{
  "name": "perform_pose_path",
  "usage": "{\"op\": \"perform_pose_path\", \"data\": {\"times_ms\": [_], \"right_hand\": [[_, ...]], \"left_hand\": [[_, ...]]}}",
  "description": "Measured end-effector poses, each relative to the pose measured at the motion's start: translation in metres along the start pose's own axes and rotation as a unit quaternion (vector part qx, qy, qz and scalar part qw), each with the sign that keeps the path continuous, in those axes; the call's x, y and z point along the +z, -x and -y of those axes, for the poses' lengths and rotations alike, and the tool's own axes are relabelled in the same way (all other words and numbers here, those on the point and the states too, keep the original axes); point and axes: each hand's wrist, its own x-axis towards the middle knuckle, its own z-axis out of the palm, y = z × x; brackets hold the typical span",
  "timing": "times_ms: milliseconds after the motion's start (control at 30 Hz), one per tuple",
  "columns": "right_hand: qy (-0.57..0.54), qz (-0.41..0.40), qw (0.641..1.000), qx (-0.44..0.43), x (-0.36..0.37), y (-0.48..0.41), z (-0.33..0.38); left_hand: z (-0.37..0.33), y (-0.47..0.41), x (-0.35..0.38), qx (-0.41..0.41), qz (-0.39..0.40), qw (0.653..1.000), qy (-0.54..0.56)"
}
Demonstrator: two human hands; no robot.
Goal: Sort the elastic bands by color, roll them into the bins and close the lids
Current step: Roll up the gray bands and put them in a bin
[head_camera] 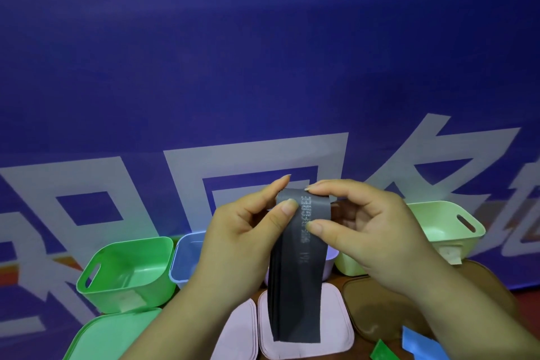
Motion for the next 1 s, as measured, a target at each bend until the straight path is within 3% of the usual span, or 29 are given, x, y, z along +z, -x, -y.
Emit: {"op": "perform_pose_path", "data": {"times_ms": [800, 1000], "right_hand": [[-0.087, -0.016, 0.994, 0.064, 0.000, -0.003, 0.002], [-0.090, -0.007, 0.994, 0.066, -0.001, -0.003, 0.005]], "left_hand": [[0.011, -0.001, -0.006, 0.044, 0.059, 0.996, -0.058], [0.012, 0.001, -0.003, 0.061, 0.020, 0.997, -0.031]]}}
